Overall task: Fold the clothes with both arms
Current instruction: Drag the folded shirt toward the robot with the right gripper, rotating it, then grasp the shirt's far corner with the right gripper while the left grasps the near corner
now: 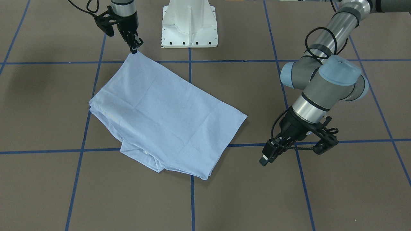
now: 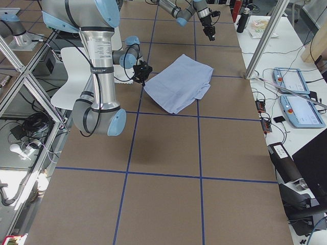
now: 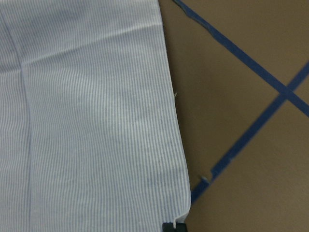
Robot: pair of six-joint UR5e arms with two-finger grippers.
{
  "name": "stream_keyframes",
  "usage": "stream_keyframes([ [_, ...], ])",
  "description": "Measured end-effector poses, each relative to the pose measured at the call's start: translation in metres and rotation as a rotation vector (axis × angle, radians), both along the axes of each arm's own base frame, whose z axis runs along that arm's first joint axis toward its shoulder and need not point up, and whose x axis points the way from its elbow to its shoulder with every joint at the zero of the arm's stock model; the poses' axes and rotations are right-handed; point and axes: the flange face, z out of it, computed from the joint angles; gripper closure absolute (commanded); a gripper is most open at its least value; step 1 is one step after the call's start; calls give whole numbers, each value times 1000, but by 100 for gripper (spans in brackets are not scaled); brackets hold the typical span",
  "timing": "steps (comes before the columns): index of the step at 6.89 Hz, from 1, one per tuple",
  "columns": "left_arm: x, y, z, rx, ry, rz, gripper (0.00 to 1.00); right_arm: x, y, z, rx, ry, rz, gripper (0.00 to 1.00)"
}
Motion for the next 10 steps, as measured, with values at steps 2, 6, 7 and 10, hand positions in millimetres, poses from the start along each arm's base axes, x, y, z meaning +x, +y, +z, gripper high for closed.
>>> stream_keyframes([
  [2,1,47,-17,40,47,69,24,-8,70,0,-99,8,-142,0],
  [6,11,140,21,19,44,207,17,12,-7,-21,-110,-47,38,0],
  [7,33,159,32,11,23,219,21,26,-66,-34,-31,-71,86,0],
  [10,103,211,46,-9,-58,248,29,58,-217,-19,141,-17,181,0],
])
